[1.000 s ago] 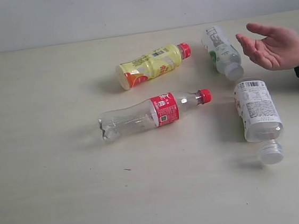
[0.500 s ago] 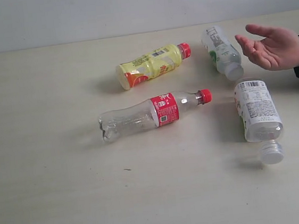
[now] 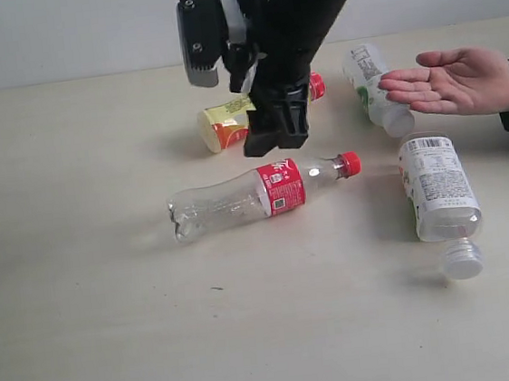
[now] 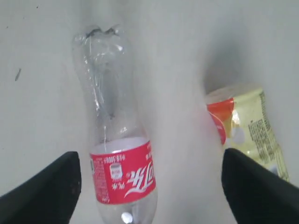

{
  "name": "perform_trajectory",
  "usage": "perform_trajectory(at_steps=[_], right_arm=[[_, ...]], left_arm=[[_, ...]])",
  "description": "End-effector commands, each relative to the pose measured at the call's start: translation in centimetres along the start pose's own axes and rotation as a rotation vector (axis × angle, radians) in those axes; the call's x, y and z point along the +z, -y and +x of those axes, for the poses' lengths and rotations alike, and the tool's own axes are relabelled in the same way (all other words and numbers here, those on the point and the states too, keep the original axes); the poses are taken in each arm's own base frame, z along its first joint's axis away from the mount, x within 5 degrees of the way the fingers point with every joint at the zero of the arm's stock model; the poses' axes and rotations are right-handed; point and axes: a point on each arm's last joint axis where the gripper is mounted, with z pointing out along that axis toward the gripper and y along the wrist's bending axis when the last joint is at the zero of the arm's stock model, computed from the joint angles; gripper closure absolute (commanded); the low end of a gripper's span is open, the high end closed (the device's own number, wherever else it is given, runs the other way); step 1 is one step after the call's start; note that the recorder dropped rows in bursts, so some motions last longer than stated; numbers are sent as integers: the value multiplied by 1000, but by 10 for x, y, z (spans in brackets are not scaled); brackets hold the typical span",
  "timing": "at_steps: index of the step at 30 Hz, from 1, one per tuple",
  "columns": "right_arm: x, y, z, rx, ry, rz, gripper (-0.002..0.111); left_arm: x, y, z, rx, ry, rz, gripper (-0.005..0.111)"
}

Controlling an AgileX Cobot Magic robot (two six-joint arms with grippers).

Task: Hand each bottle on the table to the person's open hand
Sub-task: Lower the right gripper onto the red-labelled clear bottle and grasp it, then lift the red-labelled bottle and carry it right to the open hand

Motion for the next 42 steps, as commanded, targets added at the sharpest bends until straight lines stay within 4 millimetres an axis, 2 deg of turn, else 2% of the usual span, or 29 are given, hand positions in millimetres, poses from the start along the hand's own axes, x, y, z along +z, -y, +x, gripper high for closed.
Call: perform_trajectory(at_steps=[1,5,9,21,27,29,31,34,35,38,42], right_arm=[[27,-8,-14,-115,-65,-4,31],[60,-22,-23,-141,-128,-51,31],[81,-26,-18,-106,-169,-90,31],[112,-26,-10,-106,-189,-78,31],[123,-27,-8,-98,-192,-81,38],[123,-26,-9,-83,-183,-64,45],[122,-24,-10,-62,-173,-44,60],[122,-25,-9,-37,-179,-50,99],[122,-25,-9,-33,-184,-59,107],[117,-25,-10,-4,-184,-54,108],[95,-17,-19,185,-130,34,108]], left_arm=[[0,0,-1,-12,15,1,107],[0,0,-1,-12,15,1,107],[0,0,-1,-12,15,1,107],[0,0,-1,-14,15,1,107],[0,0,-1,-11,15,1,107],[0,0,-1,-11,15,1,107],[0,0,-1,-11,15,1,107],[0,0,-1,-11,15,1,107],[0,0,-1,-11,15,1,107],[0,0,-1,-11,15,1,107],[0,0,-1,-11,15,1,107]])
